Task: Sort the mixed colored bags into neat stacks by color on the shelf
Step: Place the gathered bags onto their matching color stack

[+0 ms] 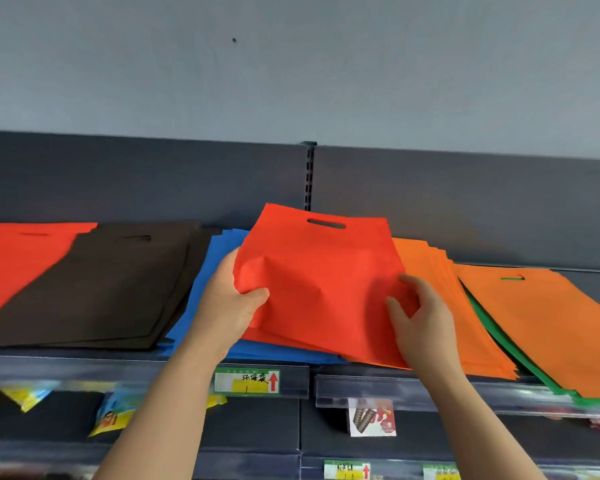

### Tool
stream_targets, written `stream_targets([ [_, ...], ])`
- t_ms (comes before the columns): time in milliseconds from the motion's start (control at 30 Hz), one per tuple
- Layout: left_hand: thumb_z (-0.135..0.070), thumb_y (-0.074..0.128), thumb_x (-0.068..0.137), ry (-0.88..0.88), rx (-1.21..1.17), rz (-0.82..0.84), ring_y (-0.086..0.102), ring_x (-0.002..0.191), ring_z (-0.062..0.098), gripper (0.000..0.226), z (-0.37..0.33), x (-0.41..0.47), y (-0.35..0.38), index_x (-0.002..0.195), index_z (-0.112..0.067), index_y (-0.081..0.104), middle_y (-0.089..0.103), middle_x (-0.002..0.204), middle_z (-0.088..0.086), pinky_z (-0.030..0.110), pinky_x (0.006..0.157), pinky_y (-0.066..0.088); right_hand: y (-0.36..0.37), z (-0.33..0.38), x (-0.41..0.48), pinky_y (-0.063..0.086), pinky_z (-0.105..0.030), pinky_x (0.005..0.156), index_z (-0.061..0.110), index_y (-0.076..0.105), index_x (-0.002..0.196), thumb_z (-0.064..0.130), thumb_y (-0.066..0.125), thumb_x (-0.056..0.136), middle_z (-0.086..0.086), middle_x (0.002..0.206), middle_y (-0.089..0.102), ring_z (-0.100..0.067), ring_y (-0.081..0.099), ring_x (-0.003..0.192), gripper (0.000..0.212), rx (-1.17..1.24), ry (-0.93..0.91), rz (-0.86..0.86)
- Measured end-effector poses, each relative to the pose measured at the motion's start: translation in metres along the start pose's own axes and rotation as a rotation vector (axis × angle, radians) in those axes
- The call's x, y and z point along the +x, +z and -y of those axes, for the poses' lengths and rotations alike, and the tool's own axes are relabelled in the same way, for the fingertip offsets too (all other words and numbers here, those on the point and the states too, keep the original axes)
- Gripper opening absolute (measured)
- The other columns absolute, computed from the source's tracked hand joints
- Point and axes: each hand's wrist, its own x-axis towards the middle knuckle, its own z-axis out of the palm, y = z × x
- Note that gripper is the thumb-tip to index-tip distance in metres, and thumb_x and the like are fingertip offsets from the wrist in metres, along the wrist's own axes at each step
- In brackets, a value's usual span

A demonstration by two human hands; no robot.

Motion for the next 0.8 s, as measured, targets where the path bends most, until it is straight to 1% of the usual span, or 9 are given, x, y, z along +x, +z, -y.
stream_targets([
  [67, 0.001, 0.066, 0.081, -0.014, -0.011, -0.045, 0.062, 0.098, 0.001, 0.061, 0.004, 0.003, -0.015, 0.123, -0.038, 0.049, 0.064, 0.109, -0.017, 0.025, 0.088, 0.048, 0.01, 0.013, 0.004, 0.038, -0.024, 0.091, 0.017, 0.055, 0.126, 0.014, 0.062, 0.088, 0.0, 0.124, 0.06, -0.017, 0.053, 0.113, 0.039, 0.011, -0.06, -0.027],
  [133, -0.003, 0.068, 0.08, -0.028, -0.011, -0.095, 0.063, 0.099, 0.003, 0.059, 0.008, 0.006, -0.031, 0.13, -0.03, 0.049, 0.065, 0.112, -0.013, 0.027, 0.088, 0.049, 0.022, 0.028, 0.011, 0.041, -0.03, 0.094, 0.017, 0.055, 0.126, 0.013, 0.061, 0.088, 0.0, 0.124, 0.06, -0.018, 0.054, 0.112, 0.039, 0.022, -0.106, -0.02],
  [167, -0.005, 0.069, 0.08, -0.027, -0.003, -0.122, 0.063, 0.099, 0.004, 0.058, 0.01, 0.008, -0.039, 0.13, -0.029, 0.051, 0.066, 0.112, -0.012, 0.027, 0.088, 0.049, 0.03, 0.036, 0.014, 0.042, -0.03, 0.093, 0.017, 0.054, 0.126, 0.013, 0.061, 0.089, 0.0, 0.124, 0.06, -0.018, 0.054, 0.112, 0.039, 0.032, -0.127, -0.009],
  [300, -0.013, 0.071, 0.081, -0.053, 0.012, -0.24, 0.065, 0.096, 0.005, 0.044, 0.024, 0.012, -0.078, 0.12, -0.029, 0.06, 0.069, 0.103, -0.013, 0.027, 0.084, 0.049, 0.071, 0.061, 0.018, 0.042, -0.03, 0.092, 0.015, 0.053, 0.129, 0.014, 0.059, 0.09, -0.001, 0.124, 0.06, -0.02, 0.055, 0.11, 0.04, 0.06, -0.189, 0.061],
  [433, -0.009, 0.068, 0.082, -0.089, -0.004, -0.314, 0.067, 0.092, 0.008, 0.034, 0.046, 0.01, -0.123, 0.112, -0.026, 0.065, 0.072, 0.099, -0.009, 0.031, 0.085, 0.052, 0.116, 0.085, 0.008, 0.044, -0.032, 0.087, 0.017, 0.051, 0.13, 0.017, 0.058, 0.091, -0.001, 0.12, 0.061, -0.023, 0.056, 0.103, 0.039, 0.068, -0.194, 0.16],
  [600, -0.007, 0.065, 0.085, -0.104, -0.005, -0.395, 0.068, 0.092, 0.007, 0.031, 0.07, 0.014, -0.187, 0.112, -0.023, 0.066, 0.072, 0.101, -0.007, 0.034, 0.087, 0.053, 0.171, 0.127, -0.007, 0.043, -0.032, 0.092, 0.018, 0.05, 0.131, 0.017, 0.057, 0.091, 0.0, 0.125, 0.059, -0.02, 0.055, 0.11, 0.041, 0.076, -0.24, 0.225],
  [733, -0.01, 0.064, 0.086, -0.086, 0.048, -0.405, 0.068, 0.092, 0.01, 0.026, 0.089, 0.025, -0.25, 0.102, -0.03, 0.066, 0.072, 0.098, -0.009, 0.04, 0.087, 0.054, 0.223, 0.166, -0.025, 0.043, -0.032, 0.092, 0.017, 0.049, 0.132, 0.017, 0.057, 0.091, -0.001, 0.127, 0.059, -0.022, 0.055, 0.111, 0.042, 0.072, -0.254, 0.243],
  [800, -0.008, 0.064, 0.085, -0.085, 0.088, -0.401, 0.068, 0.091, 0.011, 0.028, 0.096, 0.032, -0.287, 0.095, -0.034, 0.065, 0.072, 0.096, -0.009, 0.042, 0.087, 0.054, 0.25, 0.187, -0.038, 0.044, -0.033, 0.091, 0.018, 0.049, 0.132, 0.018, 0.057, 0.09, -0.002, 0.125, 0.06, -0.024, 0.057, 0.107, 0.043, 0.069, -0.249, 0.257],
])
